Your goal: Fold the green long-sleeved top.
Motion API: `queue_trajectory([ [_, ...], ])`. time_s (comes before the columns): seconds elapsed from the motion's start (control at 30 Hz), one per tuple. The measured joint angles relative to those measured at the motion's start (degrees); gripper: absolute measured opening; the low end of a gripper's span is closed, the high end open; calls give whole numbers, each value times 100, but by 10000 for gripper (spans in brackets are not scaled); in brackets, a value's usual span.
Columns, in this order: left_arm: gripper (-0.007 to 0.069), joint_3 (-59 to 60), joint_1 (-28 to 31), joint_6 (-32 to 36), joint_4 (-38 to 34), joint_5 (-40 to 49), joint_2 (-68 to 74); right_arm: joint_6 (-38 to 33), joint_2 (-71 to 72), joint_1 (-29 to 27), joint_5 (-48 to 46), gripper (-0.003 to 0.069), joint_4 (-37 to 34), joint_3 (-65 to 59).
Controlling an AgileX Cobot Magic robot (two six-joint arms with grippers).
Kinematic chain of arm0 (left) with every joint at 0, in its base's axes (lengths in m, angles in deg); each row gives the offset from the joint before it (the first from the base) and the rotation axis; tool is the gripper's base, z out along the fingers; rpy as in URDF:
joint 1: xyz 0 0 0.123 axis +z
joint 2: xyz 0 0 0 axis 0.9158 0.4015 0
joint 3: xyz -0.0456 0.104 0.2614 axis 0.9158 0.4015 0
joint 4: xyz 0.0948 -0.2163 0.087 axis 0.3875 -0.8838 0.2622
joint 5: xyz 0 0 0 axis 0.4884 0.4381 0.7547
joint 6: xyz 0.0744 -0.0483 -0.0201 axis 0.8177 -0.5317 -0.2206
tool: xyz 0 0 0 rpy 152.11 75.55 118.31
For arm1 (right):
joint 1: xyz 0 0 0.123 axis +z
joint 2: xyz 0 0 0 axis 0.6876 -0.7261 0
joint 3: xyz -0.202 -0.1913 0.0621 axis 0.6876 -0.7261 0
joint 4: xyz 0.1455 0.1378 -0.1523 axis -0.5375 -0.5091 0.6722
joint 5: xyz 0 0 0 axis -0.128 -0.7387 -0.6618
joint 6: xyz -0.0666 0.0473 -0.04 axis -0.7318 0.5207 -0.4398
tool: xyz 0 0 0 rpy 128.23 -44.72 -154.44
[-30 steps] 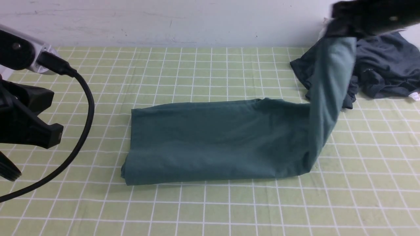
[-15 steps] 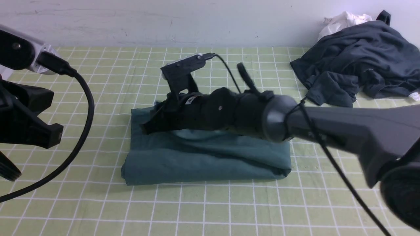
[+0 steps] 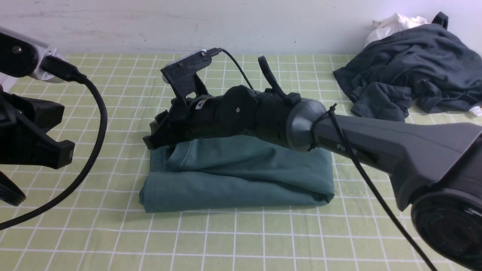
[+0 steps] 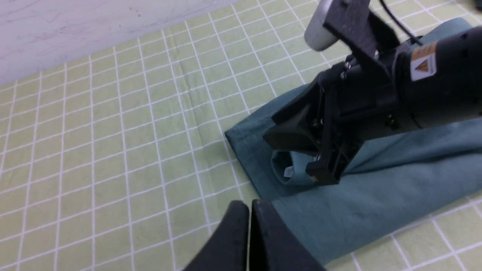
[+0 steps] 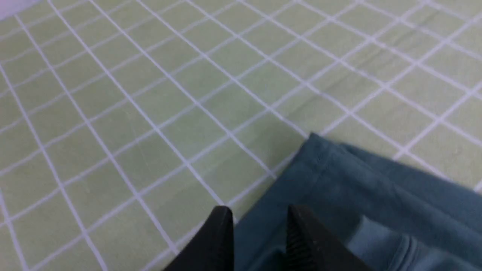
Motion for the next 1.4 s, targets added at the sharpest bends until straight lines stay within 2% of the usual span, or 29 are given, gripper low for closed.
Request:
queue_trajectory([
  [0.17,-4,0,0,97,-431,-104,-192,186,-368,-50,-423,124,-112,-47],
  [0.3,-4,0,0,339,-509,-34,-452,206,-206,-50,-550,134,-42,-47],
  [0.6,-4,0,0,514,-532,8,-689,249,-41,-50,-891,405,532,224],
  [0.73,-4,0,0,528,-538,15,-683,398,-318,-50,-947,421,973,224],
  [0.83,-4,0,0,528,-538,15,-683,528,-512,-50,-890,359,1319,224],
  [0.93,-4,0,0,528,-538,15,-683,661,-512,-50,-908,225,1437,290],
  [0.97,-4,0,0,528,-538,15,-683,667,-512,-50,-919,202,1438,298],
  [1.0,-4,0,0,534,-538,15,-683,689,-487,-50,-1016,106,1472,380],
  [1.1,-4,0,0,539,-538,20,-683,701,-335,-50,-1217,22,1453,623],
  [1.23,-4,0,0,544,-538,20,-683,684,-103,-42,-1347,17,1017,919],
  [1.4,-4,0,0,544,-547,20,-683,210,-198,139,-1371,18,526,1035],
])
